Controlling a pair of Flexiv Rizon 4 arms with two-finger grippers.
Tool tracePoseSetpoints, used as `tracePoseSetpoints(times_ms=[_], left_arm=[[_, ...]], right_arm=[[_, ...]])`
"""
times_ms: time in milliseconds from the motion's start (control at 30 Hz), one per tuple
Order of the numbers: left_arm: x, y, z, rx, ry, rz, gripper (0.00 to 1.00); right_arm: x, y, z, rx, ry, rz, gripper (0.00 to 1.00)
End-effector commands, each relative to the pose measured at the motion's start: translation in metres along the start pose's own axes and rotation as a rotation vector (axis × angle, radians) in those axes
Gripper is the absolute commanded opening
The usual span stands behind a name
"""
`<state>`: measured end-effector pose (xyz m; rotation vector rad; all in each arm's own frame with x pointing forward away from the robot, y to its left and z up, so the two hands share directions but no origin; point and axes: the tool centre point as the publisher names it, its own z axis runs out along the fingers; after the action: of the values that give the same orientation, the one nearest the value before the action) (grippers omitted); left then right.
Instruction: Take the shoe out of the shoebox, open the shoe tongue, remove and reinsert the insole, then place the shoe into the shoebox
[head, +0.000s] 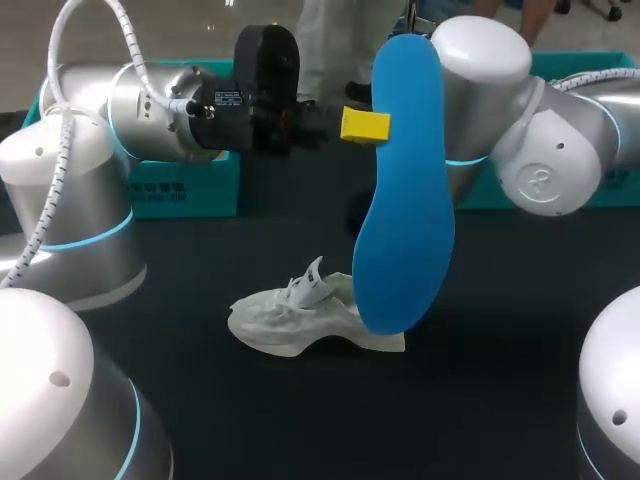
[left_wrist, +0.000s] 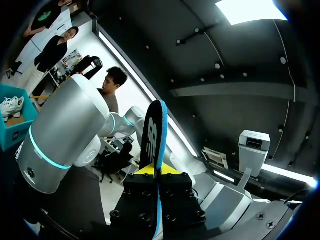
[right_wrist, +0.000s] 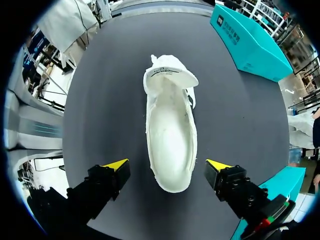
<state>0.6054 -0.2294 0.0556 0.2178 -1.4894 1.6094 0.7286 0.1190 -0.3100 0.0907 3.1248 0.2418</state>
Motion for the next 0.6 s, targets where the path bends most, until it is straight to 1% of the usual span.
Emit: tracePoseSetpoints(times_ms=[33, 600], left_arm=[[0.0007, 0.0011, -0.0004, 0.002, -0.001, 0.001, 0.00], [0.0007, 0.0011, -0.0004, 0.002, -0.001, 0.001, 0.00]], right_arm=[[-0.0001, 0.0023, 0.0043, 0.031, 0.004, 0.018, 1.00], [-0.0001, 0.0023, 0.0043, 0.031, 0.004, 0.018, 1.00]])
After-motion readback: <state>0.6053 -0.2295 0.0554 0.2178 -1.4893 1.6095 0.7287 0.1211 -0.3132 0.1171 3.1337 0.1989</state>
